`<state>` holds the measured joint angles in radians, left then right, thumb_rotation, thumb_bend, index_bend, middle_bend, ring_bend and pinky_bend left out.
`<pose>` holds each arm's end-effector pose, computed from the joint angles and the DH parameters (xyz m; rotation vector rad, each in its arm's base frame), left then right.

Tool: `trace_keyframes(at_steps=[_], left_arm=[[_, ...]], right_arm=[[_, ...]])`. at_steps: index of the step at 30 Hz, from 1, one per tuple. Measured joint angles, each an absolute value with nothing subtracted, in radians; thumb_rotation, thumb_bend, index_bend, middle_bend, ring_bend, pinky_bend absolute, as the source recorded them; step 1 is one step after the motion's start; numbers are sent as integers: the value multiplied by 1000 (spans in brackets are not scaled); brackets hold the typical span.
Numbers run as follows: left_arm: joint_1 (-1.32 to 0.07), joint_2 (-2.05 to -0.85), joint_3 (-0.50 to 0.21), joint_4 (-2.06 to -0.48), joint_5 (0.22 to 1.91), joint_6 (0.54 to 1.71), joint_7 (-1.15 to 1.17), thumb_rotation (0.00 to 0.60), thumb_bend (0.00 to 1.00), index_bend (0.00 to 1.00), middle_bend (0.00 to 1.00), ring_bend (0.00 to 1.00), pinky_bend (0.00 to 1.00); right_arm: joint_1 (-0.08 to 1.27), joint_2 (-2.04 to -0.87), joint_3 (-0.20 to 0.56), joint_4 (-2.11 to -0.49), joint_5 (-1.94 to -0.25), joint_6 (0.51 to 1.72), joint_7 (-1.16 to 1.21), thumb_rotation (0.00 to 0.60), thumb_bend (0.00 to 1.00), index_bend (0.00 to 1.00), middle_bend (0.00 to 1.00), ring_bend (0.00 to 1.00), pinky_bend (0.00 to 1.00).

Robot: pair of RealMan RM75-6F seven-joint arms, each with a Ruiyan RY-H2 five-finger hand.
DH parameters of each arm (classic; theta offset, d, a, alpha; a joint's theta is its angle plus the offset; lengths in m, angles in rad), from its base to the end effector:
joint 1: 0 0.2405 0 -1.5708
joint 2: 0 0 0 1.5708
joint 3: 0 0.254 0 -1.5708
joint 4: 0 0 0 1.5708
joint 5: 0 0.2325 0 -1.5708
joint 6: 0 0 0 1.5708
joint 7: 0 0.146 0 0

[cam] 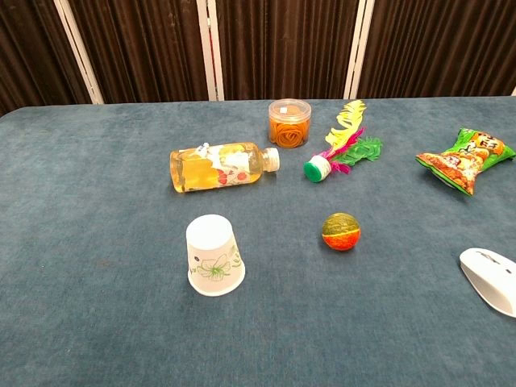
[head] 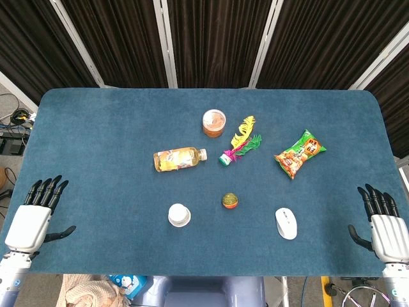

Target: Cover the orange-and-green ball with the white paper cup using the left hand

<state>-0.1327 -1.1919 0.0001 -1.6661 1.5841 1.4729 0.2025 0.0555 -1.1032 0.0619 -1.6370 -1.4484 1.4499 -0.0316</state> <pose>-0.2813 0.1841 0.0970 -1.5505 -0.8125 -0.8970 -0.3272 -0.1775 0.1400 1.3449 -0.9441 0.8317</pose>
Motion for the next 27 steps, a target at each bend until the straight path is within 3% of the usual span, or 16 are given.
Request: trace_keyframes(at_steps=[14, 20, 27], left_arm=[[-138, -1186, 6, -1666, 1601, 1466, 203, 600, 73, 0, 0, 0, 6], [-170, -1173, 7, -1673, 1640, 1435, 223, 600, 86, 0, 20, 25, 128], [-275, -1140, -21, -1800, 1626, 1276, 272, 600, 126, 37, 134, 116, 229]], right_arm=[[56, -1104, 62, -1640, -1446, 1448, -35, 600, 347, 0, 0, 0, 27], [58, -1106, 65, -1642, -1435, 1441, -34, 600, 347, 0, 0, 0, 27], [57, -1102, 68, -1642, -1431, 1442, -25, 600, 346, 0, 0, 0, 27]])
